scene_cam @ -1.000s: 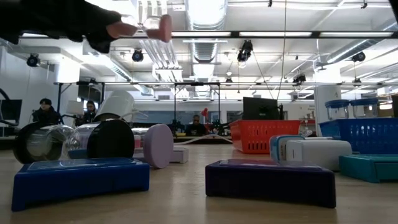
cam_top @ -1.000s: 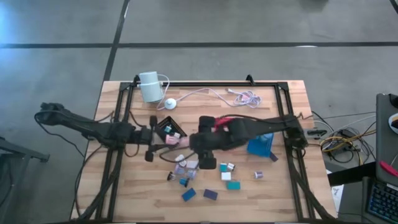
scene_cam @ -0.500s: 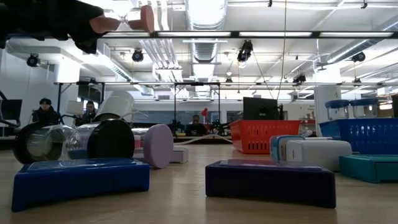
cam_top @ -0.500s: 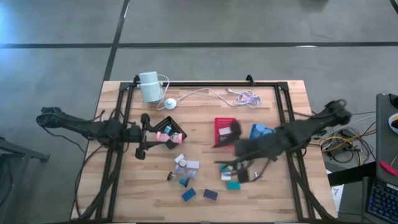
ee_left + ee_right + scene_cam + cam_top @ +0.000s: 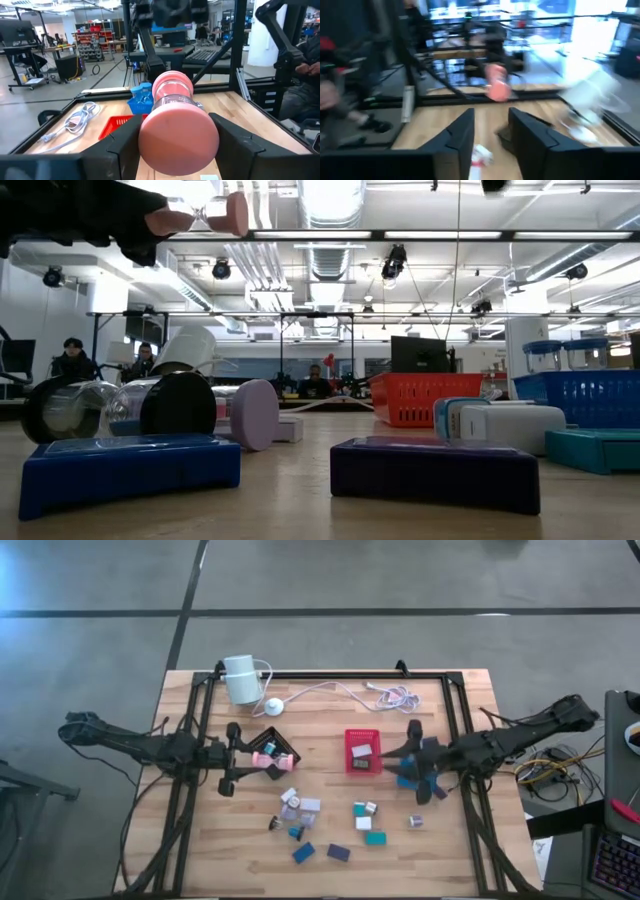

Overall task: Pick & Place Office items
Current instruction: Put the pink hourglass into the blue bin

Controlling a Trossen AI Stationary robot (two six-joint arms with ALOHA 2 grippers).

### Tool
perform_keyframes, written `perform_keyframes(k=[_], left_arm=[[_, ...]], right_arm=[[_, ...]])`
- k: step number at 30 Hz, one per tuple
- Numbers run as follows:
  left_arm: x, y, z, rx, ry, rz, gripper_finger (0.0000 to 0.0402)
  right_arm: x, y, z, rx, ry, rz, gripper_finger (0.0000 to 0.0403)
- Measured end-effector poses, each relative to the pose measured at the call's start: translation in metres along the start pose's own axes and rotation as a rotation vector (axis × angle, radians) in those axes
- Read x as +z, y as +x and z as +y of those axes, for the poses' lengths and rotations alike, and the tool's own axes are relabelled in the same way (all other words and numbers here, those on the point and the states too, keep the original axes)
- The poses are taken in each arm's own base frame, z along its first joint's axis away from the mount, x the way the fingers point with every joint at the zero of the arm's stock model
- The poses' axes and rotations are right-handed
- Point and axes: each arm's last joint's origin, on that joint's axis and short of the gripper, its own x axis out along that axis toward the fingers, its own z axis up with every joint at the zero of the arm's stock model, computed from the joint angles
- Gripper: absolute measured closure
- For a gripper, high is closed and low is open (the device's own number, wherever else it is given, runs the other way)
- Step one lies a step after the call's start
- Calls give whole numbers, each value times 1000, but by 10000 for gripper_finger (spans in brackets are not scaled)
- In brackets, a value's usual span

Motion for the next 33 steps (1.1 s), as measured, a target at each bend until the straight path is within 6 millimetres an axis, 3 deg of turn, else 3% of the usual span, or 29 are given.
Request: perform_keyframes(k=[4, 11, 20, 27, 33], left_arm=[[0, 0, 0, 0, 0, 0, 202], [0, 0, 0, 0, 8, -1, 202], [-10, -1, -1, -6, -21, 28, 202], [19, 4, 1, 12, 10, -36, 202], [38, 20, 0, 25, 71, -29, 202]], right_arm=[[-27, -18, -19, -9, 46, -45, 336], [-54, -43, -38, 41, 50, -177, 391], [-59, -65, -51, 41, -58, -291, 394], [-67, -68, -51, 84, -135, -302, 394], [-86, -64, -53, 66, -202, -238, 394]])
